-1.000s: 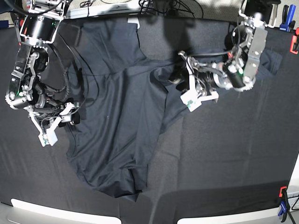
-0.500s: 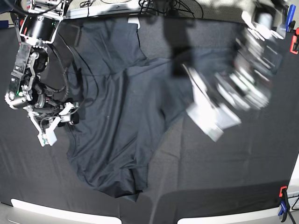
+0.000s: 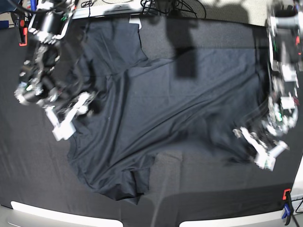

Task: Layout the t-shirt on the table in an organized manner, then fold the t-shirt properly
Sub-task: 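Pull the shirt side outward with the left gripper, away from the right gripper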

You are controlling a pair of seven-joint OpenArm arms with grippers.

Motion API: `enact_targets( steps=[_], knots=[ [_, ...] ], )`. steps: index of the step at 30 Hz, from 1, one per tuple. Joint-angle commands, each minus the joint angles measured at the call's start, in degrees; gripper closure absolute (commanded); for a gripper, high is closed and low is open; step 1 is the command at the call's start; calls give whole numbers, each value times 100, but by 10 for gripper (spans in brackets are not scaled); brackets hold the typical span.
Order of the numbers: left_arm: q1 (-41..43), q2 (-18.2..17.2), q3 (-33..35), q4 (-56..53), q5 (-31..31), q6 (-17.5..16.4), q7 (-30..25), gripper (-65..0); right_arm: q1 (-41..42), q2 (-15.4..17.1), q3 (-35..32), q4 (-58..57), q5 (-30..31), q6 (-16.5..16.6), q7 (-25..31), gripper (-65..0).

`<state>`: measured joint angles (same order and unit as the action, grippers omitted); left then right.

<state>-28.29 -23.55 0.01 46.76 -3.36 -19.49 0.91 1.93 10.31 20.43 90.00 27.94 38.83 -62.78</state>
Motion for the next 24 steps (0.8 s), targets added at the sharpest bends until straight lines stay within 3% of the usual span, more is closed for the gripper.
enact_targets(
  steps=[1,5,10,12,16,19,20,22,24],
  knots=[
    [-479,-66,-20,-264,-48,92,-317,0,35,0,20,205,98,83,72,-290],
    [-1547,-76,-20,-1766,-48,192,-861,0,-286,-225,20,730,96,87,52,-290],
    [-2192,-118,-17,-2754,-70,1401,-1056,0,-706,-474,20,1519,81,87,66,-290],
    [-2236,-184,-20,-2776,-72,1690,-1202,0,-833,-538,17,1696,81,87,109,-290],
    [-2271,-267,-17,-2776,-74,1685,-1298,0,-876,-588,17,1779,79,87,146,-290],
    [-2264,-262,-17,-2778,-72,1309,-1298,0,-876,-588,17,1779,81,87,188,-290],
    [-2267,-249,-17,-2778,-70,1228,-1300,-22,-876,-588,17,1779,81,87,188,-290],
    [-2273,-212,-17,-2778,-70,1241,-1300,-139,-876,-588,17,1779,81,87,188,-290],
    [-2284,-170,-17,-2778,-68,1241,-1274,-177,-876,-588,17,1779,81,87,188,-290]
  ],
)
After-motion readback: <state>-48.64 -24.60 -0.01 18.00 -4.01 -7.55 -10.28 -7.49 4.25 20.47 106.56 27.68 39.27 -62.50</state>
